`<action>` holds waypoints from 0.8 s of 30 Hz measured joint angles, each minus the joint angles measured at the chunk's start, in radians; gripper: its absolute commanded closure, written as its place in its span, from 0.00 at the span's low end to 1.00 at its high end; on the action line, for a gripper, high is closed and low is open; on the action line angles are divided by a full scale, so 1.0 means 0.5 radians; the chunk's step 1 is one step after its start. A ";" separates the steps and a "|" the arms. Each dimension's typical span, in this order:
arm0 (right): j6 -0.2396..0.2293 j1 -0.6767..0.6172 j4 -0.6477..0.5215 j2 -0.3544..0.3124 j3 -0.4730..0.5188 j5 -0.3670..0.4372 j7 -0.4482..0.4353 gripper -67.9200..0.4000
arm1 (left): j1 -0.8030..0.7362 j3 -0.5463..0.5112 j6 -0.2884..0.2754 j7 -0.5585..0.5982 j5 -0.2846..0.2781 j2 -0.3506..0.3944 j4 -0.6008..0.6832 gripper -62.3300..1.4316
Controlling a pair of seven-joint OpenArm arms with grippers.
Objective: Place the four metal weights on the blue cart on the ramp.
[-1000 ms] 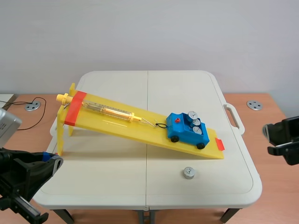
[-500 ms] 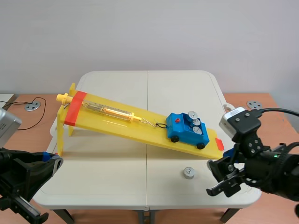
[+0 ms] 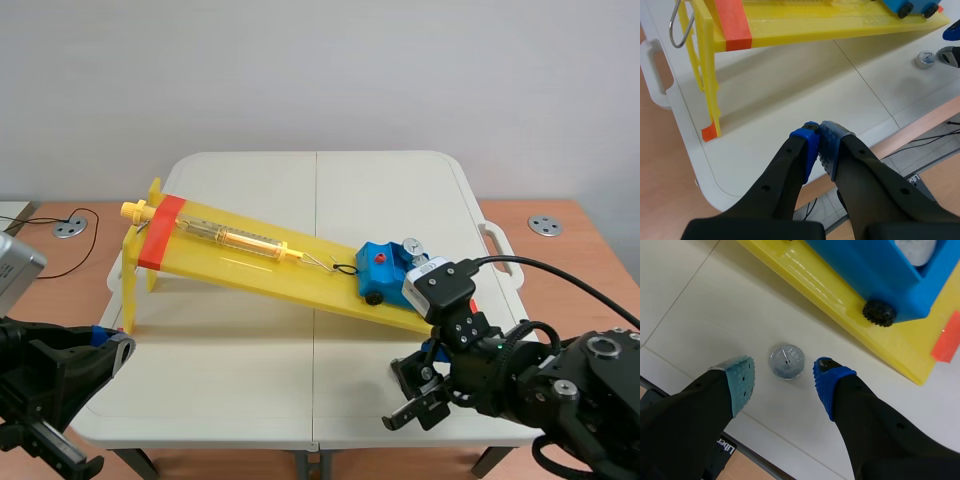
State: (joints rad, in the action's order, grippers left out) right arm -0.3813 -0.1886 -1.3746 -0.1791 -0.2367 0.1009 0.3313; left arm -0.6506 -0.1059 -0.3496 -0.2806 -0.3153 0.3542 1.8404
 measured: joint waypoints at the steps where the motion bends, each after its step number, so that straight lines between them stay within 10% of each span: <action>1: 0.005 0.014 0.028 0.010 -0.009 -0.010 -0.014 0.59 | 0.000 0.000 0.000 -0.001 0.000 0.000 0.000 0.92; 24: 0.023 0.105 0.248 0.037 -0.111 -0.061 -0.130 0.70 | 0.000 0.000 0.000 0.000 0.000 0.000 0.000 0.92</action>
State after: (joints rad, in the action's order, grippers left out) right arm -0.3698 -0.1360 -1.2507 -0.1604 -0.2920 0.0704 0.2665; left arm -0.6506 -0.1059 -0.3496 -0.2806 -0.3153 0.3542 1.8404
